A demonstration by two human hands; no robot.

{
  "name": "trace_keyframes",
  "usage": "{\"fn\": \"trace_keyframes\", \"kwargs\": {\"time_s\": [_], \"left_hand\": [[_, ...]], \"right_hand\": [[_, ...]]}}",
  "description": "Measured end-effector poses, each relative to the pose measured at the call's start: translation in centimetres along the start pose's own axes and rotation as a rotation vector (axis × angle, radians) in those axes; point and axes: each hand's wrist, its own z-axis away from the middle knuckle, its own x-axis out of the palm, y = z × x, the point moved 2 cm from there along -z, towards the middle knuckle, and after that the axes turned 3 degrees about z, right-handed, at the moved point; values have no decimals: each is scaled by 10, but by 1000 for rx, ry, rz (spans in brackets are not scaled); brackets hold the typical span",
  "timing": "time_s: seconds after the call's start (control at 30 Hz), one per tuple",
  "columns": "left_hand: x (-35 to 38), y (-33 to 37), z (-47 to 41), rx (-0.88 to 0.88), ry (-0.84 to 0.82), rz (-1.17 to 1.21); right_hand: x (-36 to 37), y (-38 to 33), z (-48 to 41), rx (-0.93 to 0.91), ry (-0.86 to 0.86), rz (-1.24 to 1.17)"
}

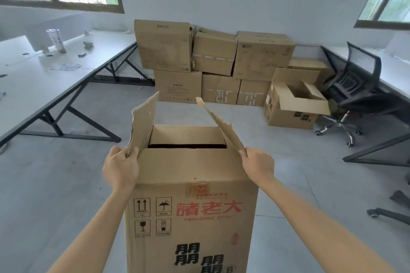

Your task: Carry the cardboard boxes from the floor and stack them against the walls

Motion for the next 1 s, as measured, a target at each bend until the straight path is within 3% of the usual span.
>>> {"fn": "trace_keyframes", "kwargs": {"time_s": [0.13, 0.27, 0.43, 0.6, 1.0], "left_hand": [[70, 17, -63, 55, -67, 22], [136, 29, -128, -6, -96, 75], [210, 54, -179, 40, -194, 30], [268, 82, -233, 73, -223, 47], [455, 169, -317, 206, -269, 11]], "right_hand": [[29, -7, -80, -82, 24, -24], [43, 12, -164, 3, -60, 67], [68, 25, -218, 11, 47, 185], [79, 43, -290, 79, 181, 121], [147, 138, -440, 307, 224, -85]]}}
